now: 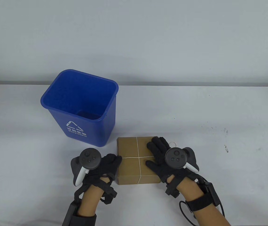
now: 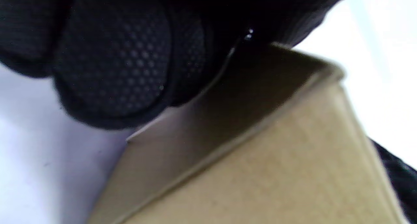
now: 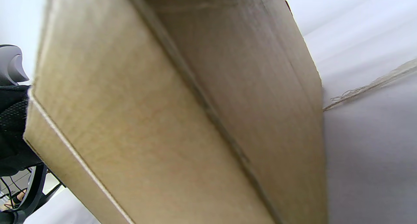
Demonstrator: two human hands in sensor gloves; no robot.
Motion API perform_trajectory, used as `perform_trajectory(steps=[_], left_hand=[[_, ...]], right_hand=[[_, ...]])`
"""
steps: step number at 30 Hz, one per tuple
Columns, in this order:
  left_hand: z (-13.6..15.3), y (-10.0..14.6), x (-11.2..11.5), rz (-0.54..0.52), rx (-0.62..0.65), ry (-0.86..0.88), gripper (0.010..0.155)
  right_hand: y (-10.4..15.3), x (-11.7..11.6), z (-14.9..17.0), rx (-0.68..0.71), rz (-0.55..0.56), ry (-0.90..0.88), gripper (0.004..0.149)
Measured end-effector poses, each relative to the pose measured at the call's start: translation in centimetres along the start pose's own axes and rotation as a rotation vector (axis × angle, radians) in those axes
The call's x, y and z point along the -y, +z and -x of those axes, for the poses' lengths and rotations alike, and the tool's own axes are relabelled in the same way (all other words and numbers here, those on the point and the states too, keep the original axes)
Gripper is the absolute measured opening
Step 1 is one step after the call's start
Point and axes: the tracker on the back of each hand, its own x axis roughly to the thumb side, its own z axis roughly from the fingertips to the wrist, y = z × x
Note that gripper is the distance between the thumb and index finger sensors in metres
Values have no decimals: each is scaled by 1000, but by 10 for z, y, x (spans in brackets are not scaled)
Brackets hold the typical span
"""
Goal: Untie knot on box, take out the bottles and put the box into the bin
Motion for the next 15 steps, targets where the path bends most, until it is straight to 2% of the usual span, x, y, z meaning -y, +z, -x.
perform_trajectory(steps=[5,8,15], left_hand=[[-4,1,-5,-30,63,-49,52],[-9,3,-8,-64,93,-138,50],[-4,5,-15,-98,57,-224,48]], right_hand=[[0,0,0,1,0,-2,77],[0,0,0,-2,5,1,77],[0,0,0,-4,6,1,76]])
